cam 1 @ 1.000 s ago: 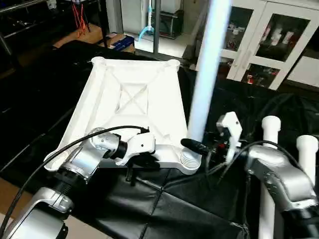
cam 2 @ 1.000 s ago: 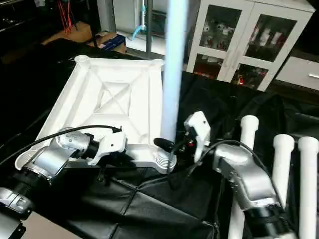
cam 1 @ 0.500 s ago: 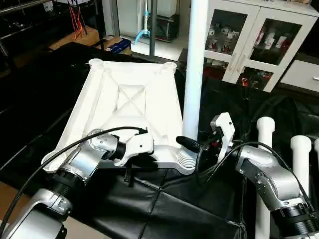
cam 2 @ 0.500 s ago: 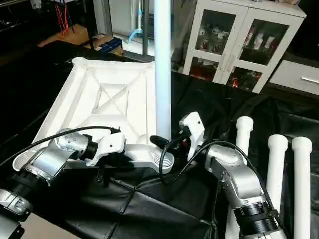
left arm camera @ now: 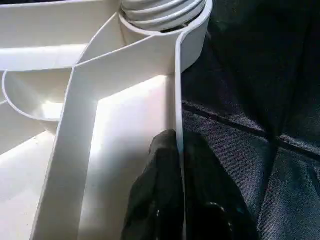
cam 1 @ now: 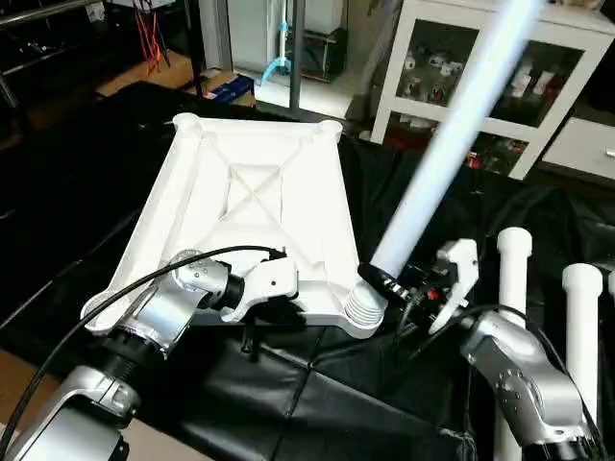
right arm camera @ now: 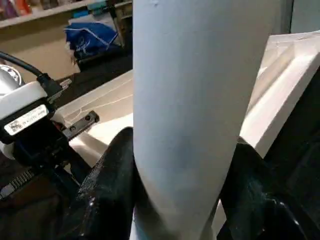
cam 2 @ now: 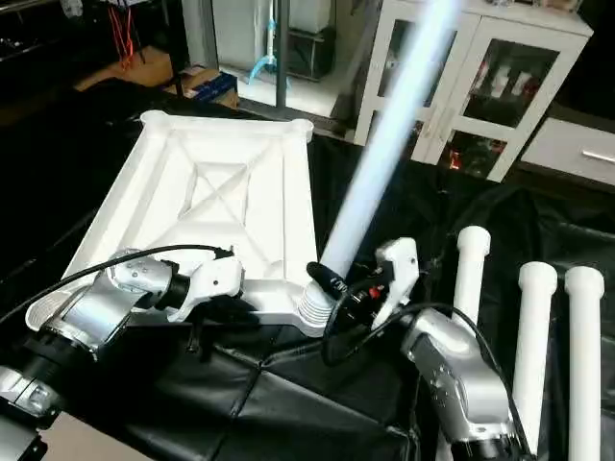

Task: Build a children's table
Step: Insert table leg to table base

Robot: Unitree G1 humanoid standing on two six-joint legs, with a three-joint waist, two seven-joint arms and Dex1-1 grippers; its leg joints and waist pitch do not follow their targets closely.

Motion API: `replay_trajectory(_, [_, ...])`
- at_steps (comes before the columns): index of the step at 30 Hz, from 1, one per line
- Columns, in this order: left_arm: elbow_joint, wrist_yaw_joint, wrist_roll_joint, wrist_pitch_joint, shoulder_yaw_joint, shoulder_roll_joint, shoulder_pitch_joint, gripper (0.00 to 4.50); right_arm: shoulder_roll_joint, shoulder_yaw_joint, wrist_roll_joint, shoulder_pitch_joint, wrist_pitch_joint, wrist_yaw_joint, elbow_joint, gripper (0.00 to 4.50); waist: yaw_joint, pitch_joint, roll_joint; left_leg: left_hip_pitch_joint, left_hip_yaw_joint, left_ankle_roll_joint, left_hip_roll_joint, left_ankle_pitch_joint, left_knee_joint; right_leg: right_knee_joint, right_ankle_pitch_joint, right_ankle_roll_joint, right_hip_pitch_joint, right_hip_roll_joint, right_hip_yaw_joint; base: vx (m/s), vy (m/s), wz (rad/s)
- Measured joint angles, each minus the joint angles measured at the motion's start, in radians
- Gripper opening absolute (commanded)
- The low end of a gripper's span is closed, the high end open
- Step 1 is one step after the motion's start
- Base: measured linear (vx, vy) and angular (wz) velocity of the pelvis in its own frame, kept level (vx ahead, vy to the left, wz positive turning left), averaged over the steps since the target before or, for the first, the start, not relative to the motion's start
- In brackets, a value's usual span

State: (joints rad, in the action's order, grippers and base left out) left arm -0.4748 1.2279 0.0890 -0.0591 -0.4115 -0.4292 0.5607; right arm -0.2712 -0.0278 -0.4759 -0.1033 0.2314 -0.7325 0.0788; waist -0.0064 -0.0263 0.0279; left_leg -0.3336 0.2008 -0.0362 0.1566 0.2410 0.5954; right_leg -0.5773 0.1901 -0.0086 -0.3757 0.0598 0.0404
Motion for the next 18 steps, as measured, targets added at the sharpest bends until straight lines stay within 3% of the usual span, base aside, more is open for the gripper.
replay_trajectory(18, [0.039, -0.001, -0.006, -0.013, 0.000, -0.014, -0.017, 0.01, 0.019, -0.044, 0.082, 0.136, -0.229, 0.037, -0.073, 1.85, 0.005, -0.001, -0.001, -0.004, 0.000, 0.000, 0.000, 0.000, -0.004, 0.000, 0.003, 0.001, -0.005, 0.000, 0.000, 0.000, 0.000, 0.00])
